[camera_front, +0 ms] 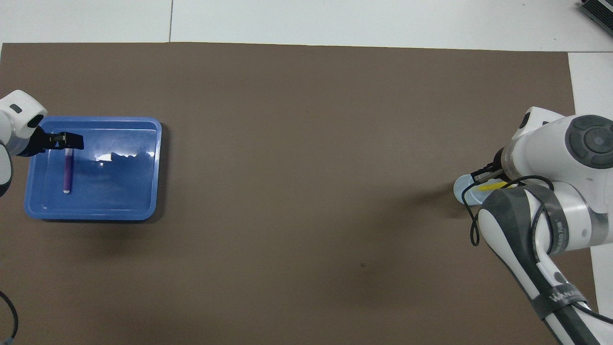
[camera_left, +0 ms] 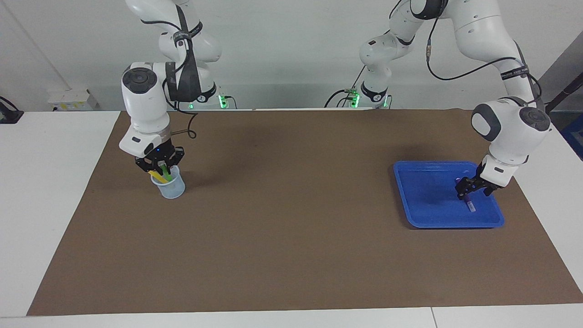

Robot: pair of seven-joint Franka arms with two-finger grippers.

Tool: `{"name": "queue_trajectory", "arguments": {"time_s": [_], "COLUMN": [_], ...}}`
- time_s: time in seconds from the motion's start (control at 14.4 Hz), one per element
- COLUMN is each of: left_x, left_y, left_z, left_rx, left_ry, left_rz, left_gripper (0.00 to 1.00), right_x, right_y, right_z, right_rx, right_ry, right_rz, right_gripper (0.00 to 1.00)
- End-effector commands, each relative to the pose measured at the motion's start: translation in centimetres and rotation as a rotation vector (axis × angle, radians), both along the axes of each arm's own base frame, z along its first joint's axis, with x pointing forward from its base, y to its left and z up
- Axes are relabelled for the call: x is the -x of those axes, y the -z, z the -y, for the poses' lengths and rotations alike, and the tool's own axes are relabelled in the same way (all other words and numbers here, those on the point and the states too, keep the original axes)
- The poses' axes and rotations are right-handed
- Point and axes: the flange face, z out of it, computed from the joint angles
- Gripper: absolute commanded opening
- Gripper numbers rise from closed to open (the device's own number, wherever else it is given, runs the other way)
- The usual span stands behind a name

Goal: Transfer and insert pens with both arms
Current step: 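Grasp the purple pen in the tray with the left gripper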

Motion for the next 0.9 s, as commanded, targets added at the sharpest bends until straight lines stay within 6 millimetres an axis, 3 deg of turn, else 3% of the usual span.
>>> {"name": "queue_trajectory", "arguments": {"time_s": [0.0, 0.28, 0.49, 0.55, 0.62, 0.69, 0.76, 0.83], "left_x": [0.8, 1.7, 2.6, 2.8, 2.7, 2.6, 2.6, 2.5], "left_y": [2.1, 4.5, 6.0, 6.2, 6.2, 6.0, 6.0, 5.8], "left_z": [-1.1, -1.8, -1.6, -1.8, -1.7, -1.8, -1.8, -1.8], "left_rx": [-0.007, 0.002, 0.004, 0.005, 0.005, 0.005, 0.006, 0.006], "left_ry": [0.007, -0.007, 0.008, 0.004, 0.003, 0.003, 0.002, 0.001], "left_rz": [0.011, 0.009, 0.021, 0.019, 0.014, 0.012, 0.005, -0.003], "left_gripper": [1.00, 0.96, 0.82, 0.73, 0.53, 0.33, 0.25, 0.18], "right_x": [-0.1, 0.3, 0.4, 0.4, 0.4, 0.4, 0.4, 0.5], "right_y": [1.0, 1.9, 1.9, 1.9, 1.9, 1.9, 1.9, 1.9], "right_z": [0.9, 1.1, 1.0, 1.0, 1.1, 1.1, 1.1, 1.1], "right_rx": [0.006, 0.003, 0.003, 0.003, 0.003, 0.004, 0.005, 0.005], "right_ry": [-0.010, 0.007, 0.018, 0.018, 0.020, 0.020, 0.020, 0.022], "right_rz": [0.006, 0.004, 0.001, 0.001, 0.000, -0.004, -0.009, -0.013], "right_gripper": [0.00, 0.00, 0.00, 0.17, 0.51, 0.71, 0.79, 0.97]}}
